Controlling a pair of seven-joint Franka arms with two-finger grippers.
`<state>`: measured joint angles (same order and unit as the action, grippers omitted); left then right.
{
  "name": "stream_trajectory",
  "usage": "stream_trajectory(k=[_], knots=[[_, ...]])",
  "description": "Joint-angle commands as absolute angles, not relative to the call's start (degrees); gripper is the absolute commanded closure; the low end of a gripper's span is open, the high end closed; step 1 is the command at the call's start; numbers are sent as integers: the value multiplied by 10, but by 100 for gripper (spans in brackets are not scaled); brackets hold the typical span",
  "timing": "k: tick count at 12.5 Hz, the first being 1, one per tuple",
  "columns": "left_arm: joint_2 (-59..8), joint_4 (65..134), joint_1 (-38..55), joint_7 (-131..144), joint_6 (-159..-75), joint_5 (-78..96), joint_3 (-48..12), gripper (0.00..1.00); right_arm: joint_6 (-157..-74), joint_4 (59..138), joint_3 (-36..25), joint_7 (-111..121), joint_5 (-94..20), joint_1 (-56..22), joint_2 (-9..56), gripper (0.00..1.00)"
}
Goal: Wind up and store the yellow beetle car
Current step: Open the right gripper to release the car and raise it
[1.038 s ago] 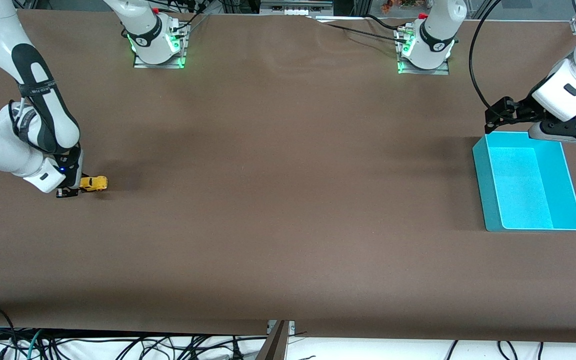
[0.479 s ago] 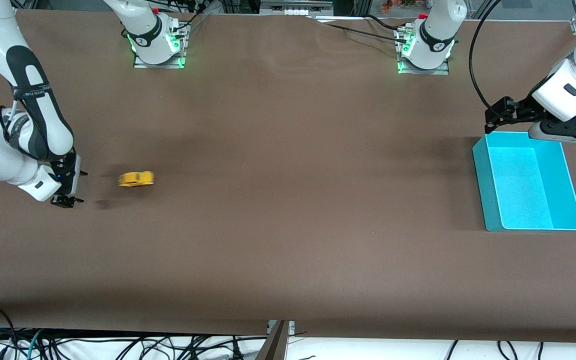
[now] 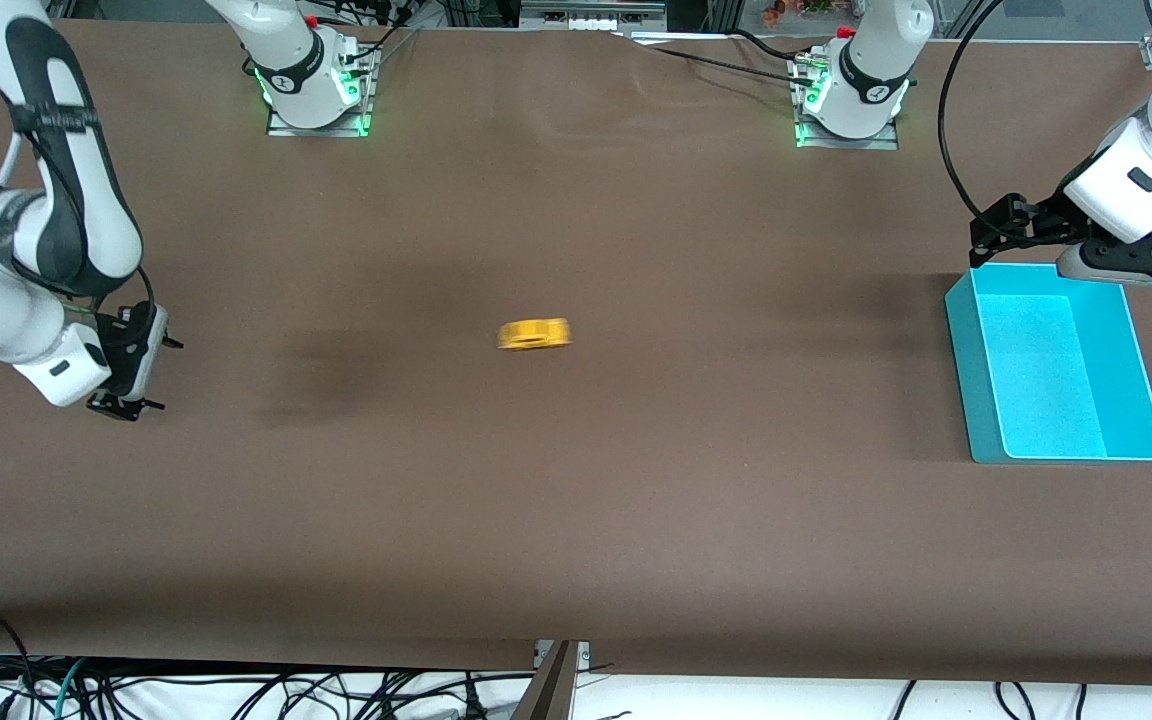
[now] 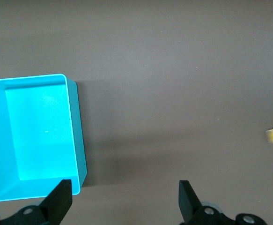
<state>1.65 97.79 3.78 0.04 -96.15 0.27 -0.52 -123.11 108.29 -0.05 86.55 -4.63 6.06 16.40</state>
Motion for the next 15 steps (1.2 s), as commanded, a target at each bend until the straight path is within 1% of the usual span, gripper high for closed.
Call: stream_trajectory(k=[1, 4, 6, 8, 12, 14, 15], knots=[[12, 968, 35, 4, -953, 4, -7, 0, -1174, 1095, -4, 736, -42, 39, 86, 1], [12, 968, 35, 4, -953, 4, -7, 0, -1108, 1095, -4, 541, 3, 5, 4, 1], [13, 968, 35, 4, -953, 4, -7, 0, -1067, 1085, -4, 430, 11, -15, -25, 1], [13, 968, 35, 4, -953, 4, -7, 0, -1041, 1060, -3, 380, 18, -32, -25, 1], [12, 968, 35, 7, -953, 4, -7, 0, -1042, 1057, -4, 375, 22, -33, -25, 1], [9, 969, 36, 6, -928, 10, -8, 0, -1030, 1054, -5, 333, 22, -33, -34, 1], [3, 969, 37, 4, -904, 10, -10, 0, -1017, 1051, -4, 262, 22, -33, -40, 1]])
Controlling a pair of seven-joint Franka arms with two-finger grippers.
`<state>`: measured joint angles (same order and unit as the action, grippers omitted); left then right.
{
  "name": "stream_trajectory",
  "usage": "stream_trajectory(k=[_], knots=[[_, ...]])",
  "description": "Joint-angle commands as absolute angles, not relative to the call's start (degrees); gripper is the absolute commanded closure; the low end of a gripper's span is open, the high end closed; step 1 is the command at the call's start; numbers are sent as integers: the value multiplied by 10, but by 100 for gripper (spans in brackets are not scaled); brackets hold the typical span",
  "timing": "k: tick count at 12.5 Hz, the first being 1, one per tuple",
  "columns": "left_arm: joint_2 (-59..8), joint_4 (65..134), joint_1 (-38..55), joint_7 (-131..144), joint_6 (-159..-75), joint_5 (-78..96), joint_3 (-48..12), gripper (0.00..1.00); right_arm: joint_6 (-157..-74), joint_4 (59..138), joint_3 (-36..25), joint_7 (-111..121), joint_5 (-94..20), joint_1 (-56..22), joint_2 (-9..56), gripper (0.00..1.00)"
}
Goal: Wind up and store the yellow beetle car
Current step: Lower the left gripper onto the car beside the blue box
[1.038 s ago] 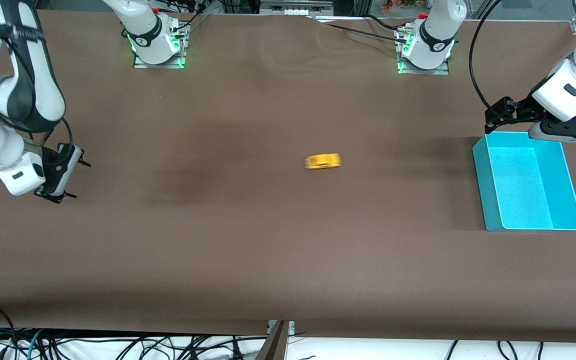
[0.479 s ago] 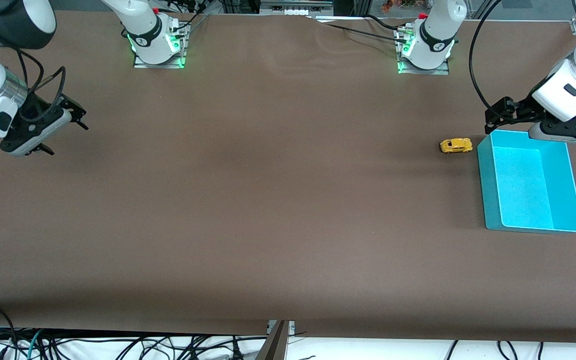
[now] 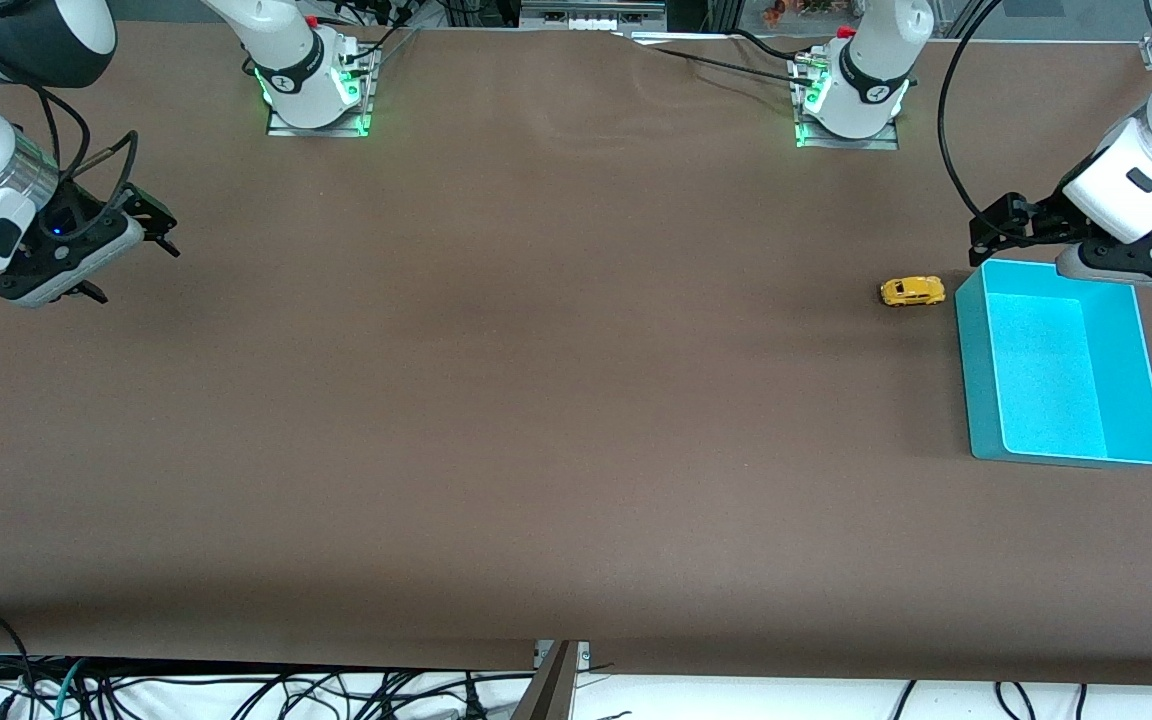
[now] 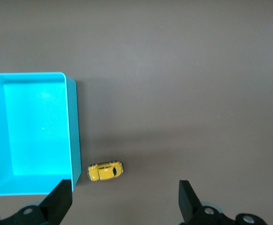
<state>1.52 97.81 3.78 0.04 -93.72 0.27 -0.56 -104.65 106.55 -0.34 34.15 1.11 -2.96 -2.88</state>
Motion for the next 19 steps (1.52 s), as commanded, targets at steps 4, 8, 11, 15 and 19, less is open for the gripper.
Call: stream_trajectory(k=[4, 8, 11, 15, 19], knots=[[-25, 985, 40, -106, -851, 4, -12, 0, -958, 1031, -4, 119, 4, -34, -70, 1], [-51, 1061, 35, -283, -879, -6, -12, 0, -904, 995, -6, 66, -4, -34, -94, 1], [-27, 1167, 34, -386, -955, -8, -11, 0, -886, 989, -7, 47, -4, -33, -97, 1], [-19, 1309, -1, -562, -1146, -27, -12, 0, -887, 981, -5, 46, -4, -33, -84, 1], [-25, 1434, -18, -639, -1321, -90, -12, 0, -886, 977, -6, 47, -4, -33, -81, 1]])
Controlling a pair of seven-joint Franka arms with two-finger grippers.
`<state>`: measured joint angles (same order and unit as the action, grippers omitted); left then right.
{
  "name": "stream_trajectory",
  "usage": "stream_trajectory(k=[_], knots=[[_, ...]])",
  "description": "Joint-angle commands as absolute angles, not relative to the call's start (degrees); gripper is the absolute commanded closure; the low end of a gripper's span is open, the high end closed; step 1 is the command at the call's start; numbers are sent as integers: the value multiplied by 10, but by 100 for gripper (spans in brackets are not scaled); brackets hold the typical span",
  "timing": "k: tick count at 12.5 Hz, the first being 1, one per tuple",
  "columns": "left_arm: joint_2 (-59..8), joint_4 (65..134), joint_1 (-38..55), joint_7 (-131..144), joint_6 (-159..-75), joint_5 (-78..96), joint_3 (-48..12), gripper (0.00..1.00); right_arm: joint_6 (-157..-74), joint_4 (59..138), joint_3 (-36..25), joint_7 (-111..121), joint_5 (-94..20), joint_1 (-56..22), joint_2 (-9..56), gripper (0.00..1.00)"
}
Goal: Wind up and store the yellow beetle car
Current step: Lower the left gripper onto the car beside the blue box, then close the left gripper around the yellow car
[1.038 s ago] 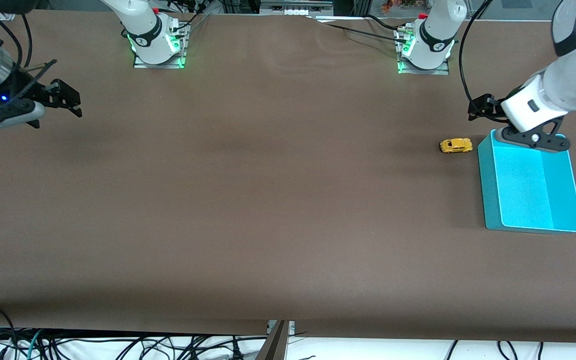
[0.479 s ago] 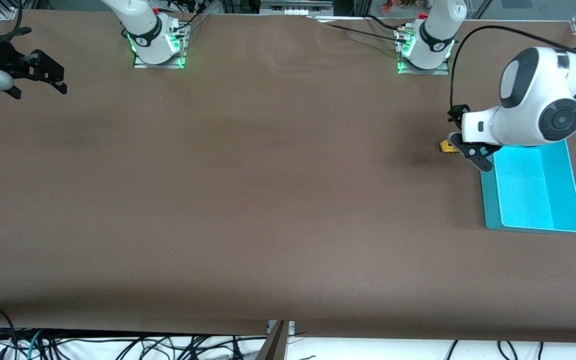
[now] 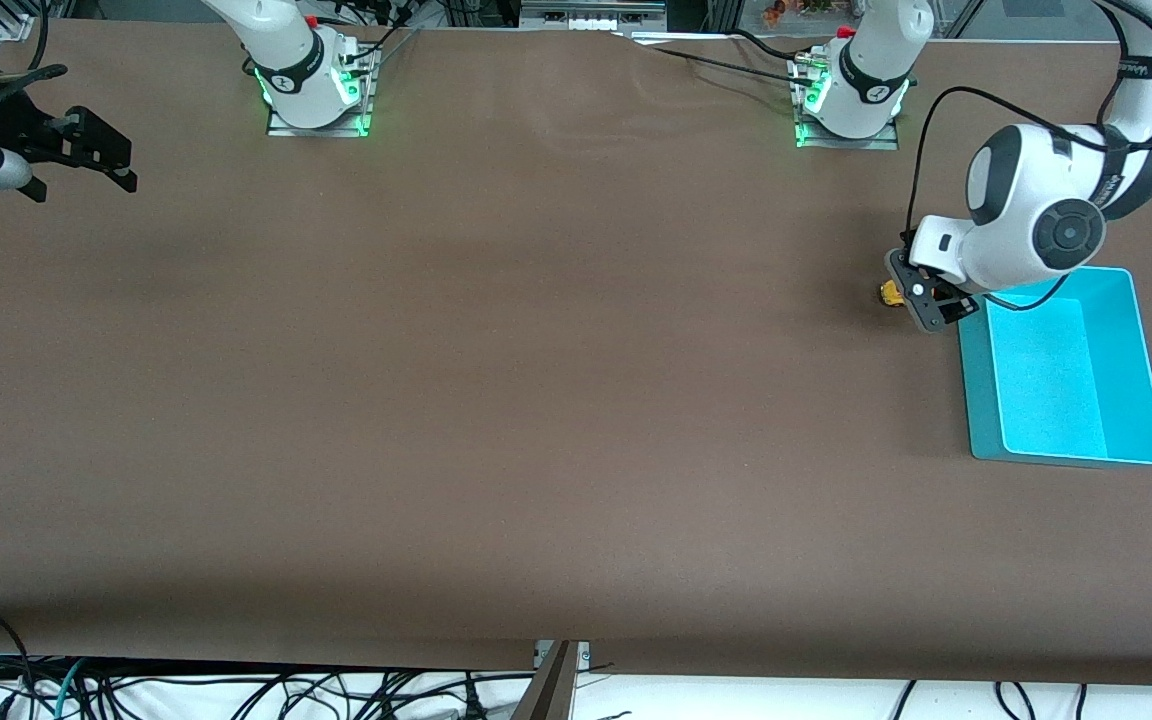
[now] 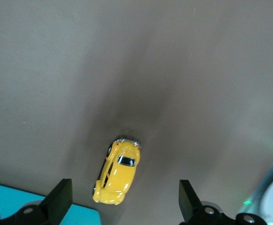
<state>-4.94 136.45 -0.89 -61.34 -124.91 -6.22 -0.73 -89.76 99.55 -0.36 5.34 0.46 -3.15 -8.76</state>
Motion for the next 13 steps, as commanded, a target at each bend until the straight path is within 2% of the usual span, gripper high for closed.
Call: stream_trajectory(k=[1, 7, 13], knots=[[-29, 1449, -25, -650, -1352, -99, -12, 0, -886, 977, -6, 46, -4, -33, -81, 1], [-55, 1485, -44, -679, -1468, -214, -12, 0, -883, 969, -7, 54, 2, -32, -76, 1], [-113, 1505, -88, -679, -1557, -226, -12, 0, -883, 961, -6, 52, 4, -33, -72, 1]])
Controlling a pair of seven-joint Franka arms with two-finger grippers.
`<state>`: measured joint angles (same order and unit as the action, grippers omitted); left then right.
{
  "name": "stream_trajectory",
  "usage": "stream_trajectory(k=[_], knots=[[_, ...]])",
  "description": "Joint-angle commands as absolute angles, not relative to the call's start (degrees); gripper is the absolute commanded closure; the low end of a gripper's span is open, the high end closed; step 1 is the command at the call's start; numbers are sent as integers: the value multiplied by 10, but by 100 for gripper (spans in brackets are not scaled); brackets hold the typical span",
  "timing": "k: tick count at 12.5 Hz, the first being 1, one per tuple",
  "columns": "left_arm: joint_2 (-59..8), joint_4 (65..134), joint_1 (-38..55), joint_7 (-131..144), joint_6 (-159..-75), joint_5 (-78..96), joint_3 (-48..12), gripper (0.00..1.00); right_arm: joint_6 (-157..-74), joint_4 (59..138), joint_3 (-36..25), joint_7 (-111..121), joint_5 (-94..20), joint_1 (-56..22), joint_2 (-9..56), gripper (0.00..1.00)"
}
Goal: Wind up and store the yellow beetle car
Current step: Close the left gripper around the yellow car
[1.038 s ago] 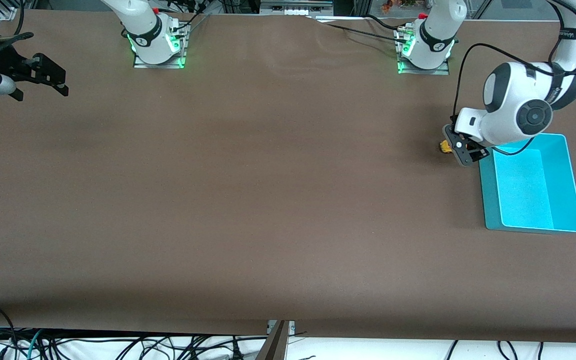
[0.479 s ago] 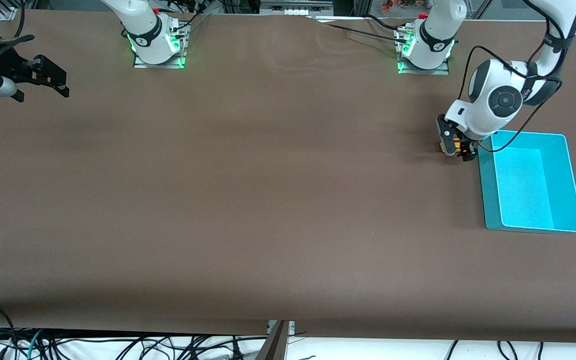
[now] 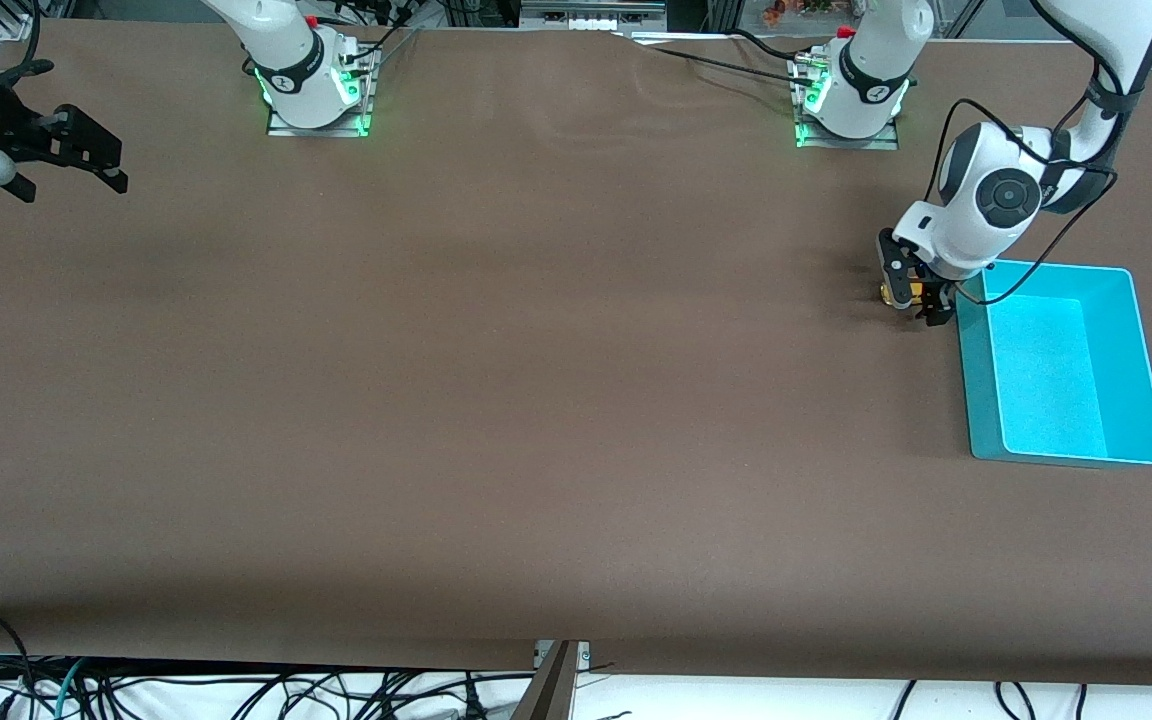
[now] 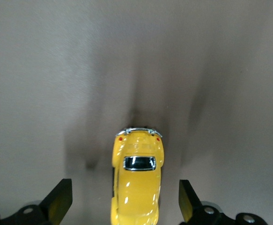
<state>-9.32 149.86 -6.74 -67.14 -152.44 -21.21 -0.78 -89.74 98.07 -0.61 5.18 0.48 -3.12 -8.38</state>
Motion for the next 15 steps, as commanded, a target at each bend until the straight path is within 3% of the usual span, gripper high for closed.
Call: stream_trajectory(k=[1, 2, 4, 5, 7, 11, 15], knots=[[-113, 1511, -90, -679, -1568, -226, -12, 0, -883, 961, -6, 53, 4, -33, -72, 1], [-113, 1513, -90, -681, -1568, -226, -12, 6, -884, 960, -6, 53, 4, -33, -71, 1], [-113, 1513, -90, -681, -1568, -226, -12, 61, -887, 959, -8, 47, 3, -30, -71, 1], [-111, 1511, -90, -682, -1567, -226, -12, 74, -888, 959, -8, 47, 4, -30, -71, 1], [-107, 1510, -90, -681, -1565, -226, -13, 78, -888, 959, -9, 47, 4, -27, -71, 1], [-82, 1499, -83, -686, -1541, -224, -34, 78, -884, 959, -9, 47, 4, -26, -71, 1], [-77, 1418, -83, -681, -1445, -202, -102, 78, -883, 959, -10, 46, 3, -25, -68, 1]])
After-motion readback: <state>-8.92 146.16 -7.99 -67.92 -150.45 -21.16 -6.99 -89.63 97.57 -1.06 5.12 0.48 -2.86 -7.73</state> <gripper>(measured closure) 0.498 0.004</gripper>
